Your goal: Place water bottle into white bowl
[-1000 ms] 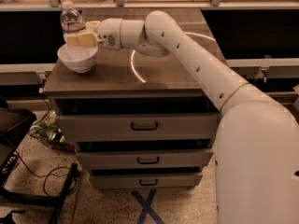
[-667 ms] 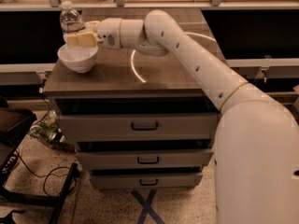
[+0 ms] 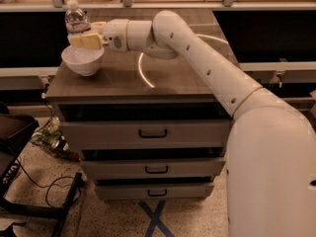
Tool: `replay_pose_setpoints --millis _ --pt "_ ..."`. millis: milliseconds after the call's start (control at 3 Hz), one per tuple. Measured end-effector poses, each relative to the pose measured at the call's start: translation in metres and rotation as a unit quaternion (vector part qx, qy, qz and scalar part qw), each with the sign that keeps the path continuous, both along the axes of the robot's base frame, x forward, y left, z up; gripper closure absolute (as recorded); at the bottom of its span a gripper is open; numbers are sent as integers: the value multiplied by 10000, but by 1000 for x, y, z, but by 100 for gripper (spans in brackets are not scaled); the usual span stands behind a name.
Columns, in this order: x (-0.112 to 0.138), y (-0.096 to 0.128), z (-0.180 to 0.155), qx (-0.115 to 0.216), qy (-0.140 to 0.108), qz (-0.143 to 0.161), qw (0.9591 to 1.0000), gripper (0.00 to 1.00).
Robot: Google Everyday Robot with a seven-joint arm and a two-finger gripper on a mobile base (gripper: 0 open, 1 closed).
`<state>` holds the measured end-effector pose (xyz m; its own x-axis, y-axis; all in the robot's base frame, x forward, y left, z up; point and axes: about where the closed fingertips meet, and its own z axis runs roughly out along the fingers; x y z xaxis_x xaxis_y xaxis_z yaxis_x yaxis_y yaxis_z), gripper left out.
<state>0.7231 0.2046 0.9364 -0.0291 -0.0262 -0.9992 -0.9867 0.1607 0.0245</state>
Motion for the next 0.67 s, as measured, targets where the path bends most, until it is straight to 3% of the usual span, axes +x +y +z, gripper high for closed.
replay_pose_setpoints --millis 333,667 --pt "0 0 0 0 0 1 10000 15" --pt "-1 3 0 2 2 23 10000 0"
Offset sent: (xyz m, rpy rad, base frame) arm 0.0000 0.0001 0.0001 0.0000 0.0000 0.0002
